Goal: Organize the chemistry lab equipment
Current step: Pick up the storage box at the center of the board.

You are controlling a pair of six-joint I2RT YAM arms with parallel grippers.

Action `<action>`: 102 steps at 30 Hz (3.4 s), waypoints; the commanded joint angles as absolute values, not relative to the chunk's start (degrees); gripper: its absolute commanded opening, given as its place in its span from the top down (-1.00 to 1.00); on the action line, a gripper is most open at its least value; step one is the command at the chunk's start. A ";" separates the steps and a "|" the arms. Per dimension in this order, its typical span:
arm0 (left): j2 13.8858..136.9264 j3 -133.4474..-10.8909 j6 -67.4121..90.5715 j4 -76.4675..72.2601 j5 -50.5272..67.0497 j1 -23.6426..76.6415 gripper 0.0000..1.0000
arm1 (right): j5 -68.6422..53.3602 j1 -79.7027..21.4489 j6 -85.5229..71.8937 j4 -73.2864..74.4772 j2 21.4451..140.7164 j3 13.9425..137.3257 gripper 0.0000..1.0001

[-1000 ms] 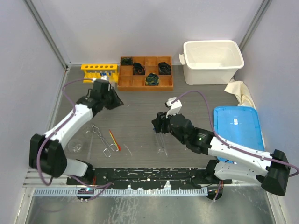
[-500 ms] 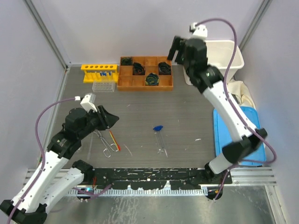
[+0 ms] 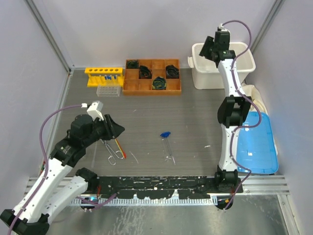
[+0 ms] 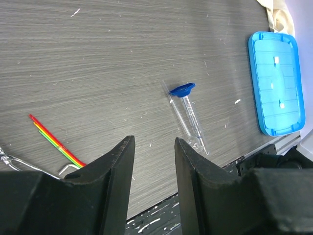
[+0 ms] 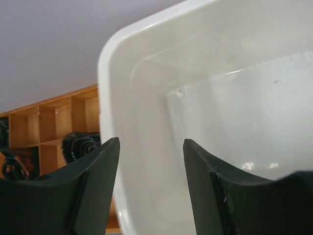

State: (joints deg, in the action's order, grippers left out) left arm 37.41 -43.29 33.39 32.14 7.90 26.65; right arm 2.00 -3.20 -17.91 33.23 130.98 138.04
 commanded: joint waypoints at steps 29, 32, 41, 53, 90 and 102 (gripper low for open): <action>44.93 -40.45 36.18 23.29 12.80 26.63 0.29 | -1.41 0.28 -11.66 42.37 123.46 125.83 0.99; 45.81 -40.17 35.91 23.04 12.92 26.63 0.29 | -0.57 -1.33 -10.78 45.00 119.53 122.65 0.99; 50.84 -41.46 35.19 19.36 13.62 26.63 0.26 | 2.44 -7.83 -11.64 42.93 105.70 104.78 0.99; 49.12 -38.87 36.85 19.37 13.90 26.65 0.27 | 6.65 -9.14 -1.33 38.19 109.09 110.20 -0.20; 46.45 -35.80 37.18 21.34 13.11 26.63 0.28 | 15.60 -23.63 -7.87 44.24 106.44 117.56 0.99; 35.77 -40.16 36.03 32.43 8.33 26.63 0.28 | 25.37 -38.84 -12.55 46.27 104.24 121.40 0.99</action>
State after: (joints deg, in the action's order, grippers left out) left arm 38.94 -36.58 36.64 28.93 10.46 26.65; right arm 18.57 -35.83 -11.18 48.14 108.84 118.08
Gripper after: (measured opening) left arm 0.359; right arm 0.245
